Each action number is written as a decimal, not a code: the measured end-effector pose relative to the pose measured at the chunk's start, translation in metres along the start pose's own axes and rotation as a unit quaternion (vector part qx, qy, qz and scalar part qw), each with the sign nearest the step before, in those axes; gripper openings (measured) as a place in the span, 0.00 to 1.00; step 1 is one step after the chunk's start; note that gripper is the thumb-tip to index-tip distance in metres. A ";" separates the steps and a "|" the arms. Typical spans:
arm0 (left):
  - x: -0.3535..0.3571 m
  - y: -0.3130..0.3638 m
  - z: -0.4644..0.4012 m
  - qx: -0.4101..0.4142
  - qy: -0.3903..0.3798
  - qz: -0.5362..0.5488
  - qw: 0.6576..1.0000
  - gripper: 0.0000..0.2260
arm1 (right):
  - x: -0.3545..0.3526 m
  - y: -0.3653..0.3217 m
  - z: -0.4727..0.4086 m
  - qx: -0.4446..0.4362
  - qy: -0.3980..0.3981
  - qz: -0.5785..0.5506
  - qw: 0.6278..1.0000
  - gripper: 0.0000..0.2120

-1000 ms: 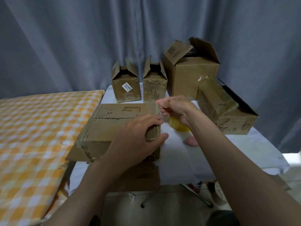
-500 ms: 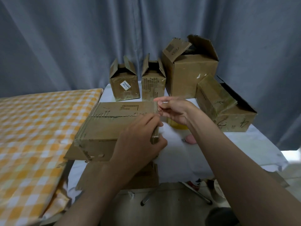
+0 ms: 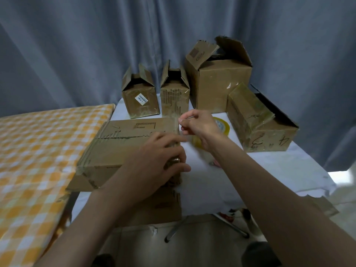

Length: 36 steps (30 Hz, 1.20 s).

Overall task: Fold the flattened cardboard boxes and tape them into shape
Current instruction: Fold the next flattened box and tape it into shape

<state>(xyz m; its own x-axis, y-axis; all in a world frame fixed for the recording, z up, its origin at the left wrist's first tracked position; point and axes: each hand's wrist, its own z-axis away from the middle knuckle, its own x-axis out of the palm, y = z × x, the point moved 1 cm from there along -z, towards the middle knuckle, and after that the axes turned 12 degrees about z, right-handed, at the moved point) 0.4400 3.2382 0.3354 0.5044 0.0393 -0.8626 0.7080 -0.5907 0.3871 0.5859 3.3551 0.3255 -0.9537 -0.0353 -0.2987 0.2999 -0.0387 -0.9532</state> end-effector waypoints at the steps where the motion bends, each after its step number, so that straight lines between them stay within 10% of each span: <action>1: -0.001 0.000 -0.001 0.001 -0.005 0.006 1.000 0.15 | -0.001 0.000 0.001 -0.015 0.014 0.013 1.000 0.04; 15: -0.001 -0.002 0.001 -0.044 0.080 0.064 0.994 0.28 | -0.020 0.013 0.080 -0.114 -0.075 0.070 0.988 0.15; 27: 0.000 -0.011 0.003 -0.031 0.085 0.047 0.995 0.30 | -0.010 0.019 0.139 -0.304 -0.026 0.350 0.886 0.22; 36: -0.003 -0.016 0.006 -0.036 0.094 0.093 0.991 0.30 | 0.001 0.011 0.118 -0.198 0.069 0.205 0.956 0.09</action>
<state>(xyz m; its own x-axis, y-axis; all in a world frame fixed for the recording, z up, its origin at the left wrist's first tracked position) 0.4244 3.2428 0.3301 0.7080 0.0874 -0.7008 0.6234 -0.5436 0.5620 0.5910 3.2371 0.3199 -0.7600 0.1675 -0.6279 0.6432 0.3327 -0.6897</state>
